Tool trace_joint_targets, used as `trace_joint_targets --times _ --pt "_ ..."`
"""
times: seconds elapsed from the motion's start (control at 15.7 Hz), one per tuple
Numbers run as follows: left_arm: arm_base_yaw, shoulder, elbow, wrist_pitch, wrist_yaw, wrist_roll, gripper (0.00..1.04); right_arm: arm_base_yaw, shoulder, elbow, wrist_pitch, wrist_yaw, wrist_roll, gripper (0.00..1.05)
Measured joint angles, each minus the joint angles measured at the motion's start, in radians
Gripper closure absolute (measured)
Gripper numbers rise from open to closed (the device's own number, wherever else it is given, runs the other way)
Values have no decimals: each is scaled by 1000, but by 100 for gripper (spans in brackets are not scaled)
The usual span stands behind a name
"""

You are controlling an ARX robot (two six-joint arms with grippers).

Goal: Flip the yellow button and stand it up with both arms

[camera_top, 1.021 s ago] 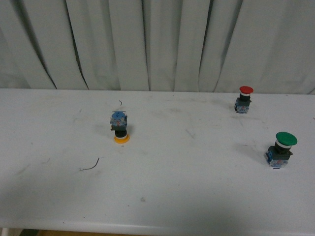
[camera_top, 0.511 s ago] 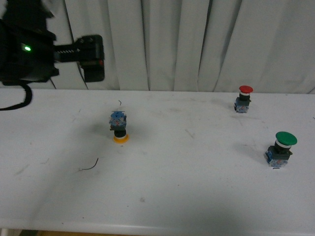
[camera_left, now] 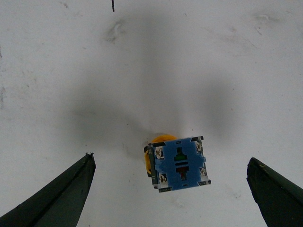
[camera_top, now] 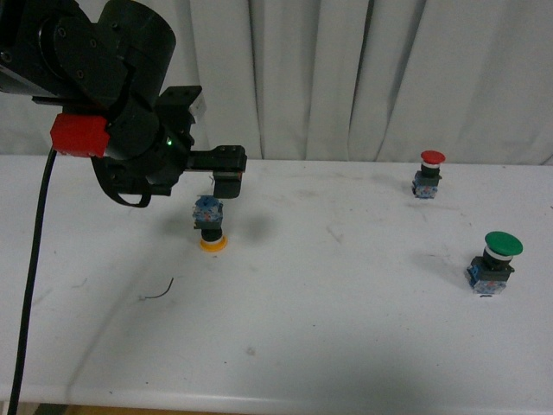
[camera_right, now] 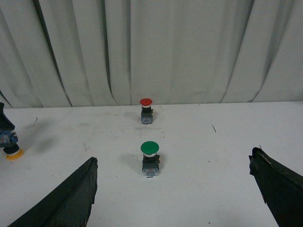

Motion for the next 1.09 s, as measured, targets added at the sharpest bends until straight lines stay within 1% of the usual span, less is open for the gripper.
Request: trace_joint_targets --times 0.96,1.02,1.09 --pt "-17 99 107 -81 -33 8 7 0 0 0 0 0 0 6" --pt "-17 103 110 -92 -31 8 11 0 0 0 0 0 0 6" --pt "-18 106 110 -92 -26 8 22 0 0 0 0 0 0 6"
